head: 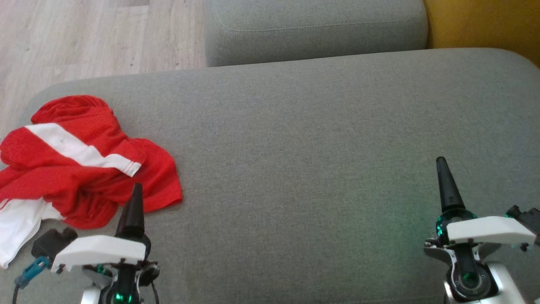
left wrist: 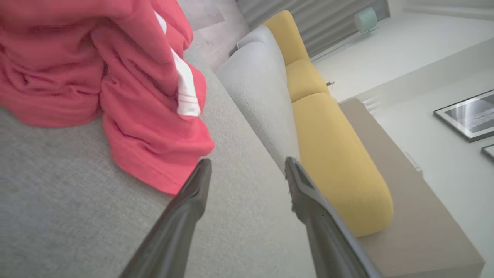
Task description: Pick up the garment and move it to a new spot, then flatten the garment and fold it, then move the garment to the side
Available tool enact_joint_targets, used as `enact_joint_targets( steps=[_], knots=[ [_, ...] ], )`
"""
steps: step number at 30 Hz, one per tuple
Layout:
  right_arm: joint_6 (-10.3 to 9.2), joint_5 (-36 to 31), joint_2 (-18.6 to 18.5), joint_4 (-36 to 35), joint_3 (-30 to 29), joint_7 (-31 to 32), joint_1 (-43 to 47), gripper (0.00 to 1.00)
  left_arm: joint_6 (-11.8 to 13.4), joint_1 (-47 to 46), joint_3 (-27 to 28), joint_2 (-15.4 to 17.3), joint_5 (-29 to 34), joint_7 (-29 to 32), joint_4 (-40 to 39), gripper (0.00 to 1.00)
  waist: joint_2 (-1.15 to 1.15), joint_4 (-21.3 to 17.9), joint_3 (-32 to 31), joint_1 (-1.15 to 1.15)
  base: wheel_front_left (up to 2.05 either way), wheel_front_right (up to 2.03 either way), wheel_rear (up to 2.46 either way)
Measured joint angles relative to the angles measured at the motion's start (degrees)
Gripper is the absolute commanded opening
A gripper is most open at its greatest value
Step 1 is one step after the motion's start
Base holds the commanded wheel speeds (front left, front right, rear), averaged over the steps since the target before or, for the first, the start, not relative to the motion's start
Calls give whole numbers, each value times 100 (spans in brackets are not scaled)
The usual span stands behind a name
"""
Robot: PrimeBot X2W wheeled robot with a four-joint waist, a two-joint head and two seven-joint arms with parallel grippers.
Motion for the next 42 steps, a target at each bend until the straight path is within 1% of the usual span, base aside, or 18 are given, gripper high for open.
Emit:
enact_joint_targets(
  steps=[3, 9, 13, 14, 25, 30, 42],
  knots=[
    [0, -230, 5, -2, 15, -47, 1, 100, 64, -1, -20, 3, 378, -53, -1, 100, 0, 2, -13, 0, 0, 0, 0],
    [0, -969, 1, -60, 70, -126, 1, 100, 236, -1, -201, 11, 1049, -144, -55, 100, 0, 4, -31, 0, 0, 0, 0],
    [0, -1485, 2, -94, 105, -214, 1, 100, 307, -1, -311, 33, 1390, -201, -70, 100, 0, 2, -40, 0, 0, 0, 0],
    [0, -1485, 2, -94, 105, -214, 1, 100, 307, -1, -311, 33, 1390, -201, -70, 100, 0, 2, -40, 0, 0, 0, 0],
    [0, -2509, 8, -119, 107, -409, 1, 100, 554, -43, -417, 37, 2134, -403, -66, 100, 0, 2, -53, 0, 0, 0, 0],
    [0, -2875, 9, -119, 99, -465, 0, 100, 611, -128, -523, 37, 2453, -497, -63, 100, 0, -3, -59, 0, 0, 0, 0],
    [0, -3595, 15, -63, 181, -677, -167, 100, 754, -221, -569, 38, 3209, -676, -67, 100, 0, -1, -83, 0, 0, 0, 0]
  ],
)
